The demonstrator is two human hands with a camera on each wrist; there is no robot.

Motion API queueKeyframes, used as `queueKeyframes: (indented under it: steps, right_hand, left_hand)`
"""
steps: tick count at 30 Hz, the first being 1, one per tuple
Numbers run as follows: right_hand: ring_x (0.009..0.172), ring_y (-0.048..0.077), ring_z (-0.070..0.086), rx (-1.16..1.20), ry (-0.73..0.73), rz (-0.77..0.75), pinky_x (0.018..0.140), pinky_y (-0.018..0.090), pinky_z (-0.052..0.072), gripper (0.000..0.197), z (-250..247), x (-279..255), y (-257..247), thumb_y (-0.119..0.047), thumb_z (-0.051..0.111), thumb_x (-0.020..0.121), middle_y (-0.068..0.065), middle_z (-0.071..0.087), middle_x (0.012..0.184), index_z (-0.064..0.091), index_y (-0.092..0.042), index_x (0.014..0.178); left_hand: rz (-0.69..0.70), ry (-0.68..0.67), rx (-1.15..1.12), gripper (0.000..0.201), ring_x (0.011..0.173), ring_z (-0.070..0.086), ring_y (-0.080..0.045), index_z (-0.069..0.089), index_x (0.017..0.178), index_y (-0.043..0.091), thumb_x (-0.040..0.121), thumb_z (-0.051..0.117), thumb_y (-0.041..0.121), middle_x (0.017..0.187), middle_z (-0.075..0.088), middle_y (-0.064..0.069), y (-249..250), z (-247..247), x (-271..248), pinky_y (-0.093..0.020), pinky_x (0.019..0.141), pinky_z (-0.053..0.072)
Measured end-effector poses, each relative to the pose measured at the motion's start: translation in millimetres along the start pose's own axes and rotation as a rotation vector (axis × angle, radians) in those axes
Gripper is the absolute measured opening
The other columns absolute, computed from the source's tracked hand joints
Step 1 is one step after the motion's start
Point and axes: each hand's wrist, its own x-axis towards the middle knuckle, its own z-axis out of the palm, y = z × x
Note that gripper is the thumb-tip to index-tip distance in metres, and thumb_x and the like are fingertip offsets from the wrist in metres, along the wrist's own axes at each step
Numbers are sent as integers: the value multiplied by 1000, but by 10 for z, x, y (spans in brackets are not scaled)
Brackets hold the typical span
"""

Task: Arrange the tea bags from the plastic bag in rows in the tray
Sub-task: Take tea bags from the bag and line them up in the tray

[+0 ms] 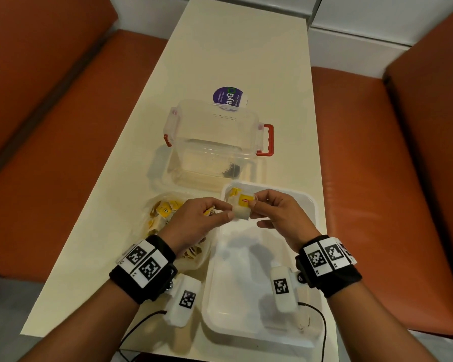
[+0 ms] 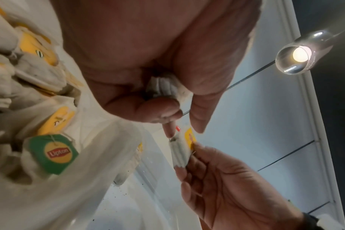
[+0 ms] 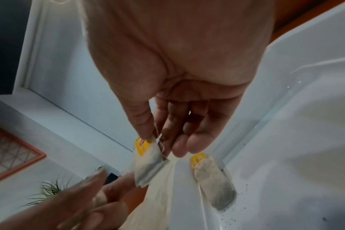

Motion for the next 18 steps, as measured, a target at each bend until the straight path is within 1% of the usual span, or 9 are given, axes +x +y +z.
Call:
queueKeyframes:
  steps: [2,4,7,8,10,12,15,18]
  right_hand:
    - [76,17,66,-18,35,18,70,30,50,6,-8,73,50,-17,67,94,7,71,84,67,-11,96]
    - [72,17,63,-83,38,48,64,26,48,5,-3,151,119,-15,68,94,8,70,80,66,-10,95]
    - [66,13,61,-281,-73,123,61,23,47,7,53,261,259,-18,70,92,3,69,75,66,-16,87]
    - [65,12,60,-332,-112,147,62,24,47,7,81,296,305,-19,71,92,2,69,74,66,-16,87]
    - [61,11,58,-397,-128,165,64,27,47,8,129,366,379,-21,70,92,1,69,71,66,-17,86]
    - [56,11,55,-422,-70,154,62,28,46,11,160,432,437,-21,70,92,0,67,66,65,-19,82]
    - [53,13,53,-395,29,133,63,29,46,12,190,490,488,-21,70,88,-1,64,59,67,-19,77]
    - [48,15,53,-354,67,143,57,27,46,10,222,495,499,-16,70,87,1,65,57,67,-15,77]
  left_hand:
    - [-15,55,-51,15,44,37,-7,73,100,22,89,73,33,49,46,15,-12,-50,-5,-21,46,31]
    - [-42,81,-102,23,44,35,-10,70,94,20,87,73,41,48,42,12,-16,-102,-28,-22,46,28]
    - [-85,79,-171,46,56,31,-17,66,81,21,73,74,64,61,37,1,-19,-162,-71,-28,50,27]
    - [-96,82,-184,49,57,31,-17,63,80,19,73,73,66,64,37,0,-16,-169,-87,-29,50,27]
    - [-123,87,-206,46,55,32,-13,54,77,17,82,67,61,65,39,2,6,-171,-120,-28,50,29]
    - [-134,93,-210,45,52,34,-11,46,73,18,89,61,57,61,41,5,18,-175,-142,-26,48,30]
    - [-141,103,-193,46,49,34,-11,44,72,18,91,58,57,56,42,7,11,-188,-170,-25,47,30]
    - [-146,92,-192,45,51,34,-11,44,73,18,90,59,57,55,41,8,9,-200,-190,-26,47,29]
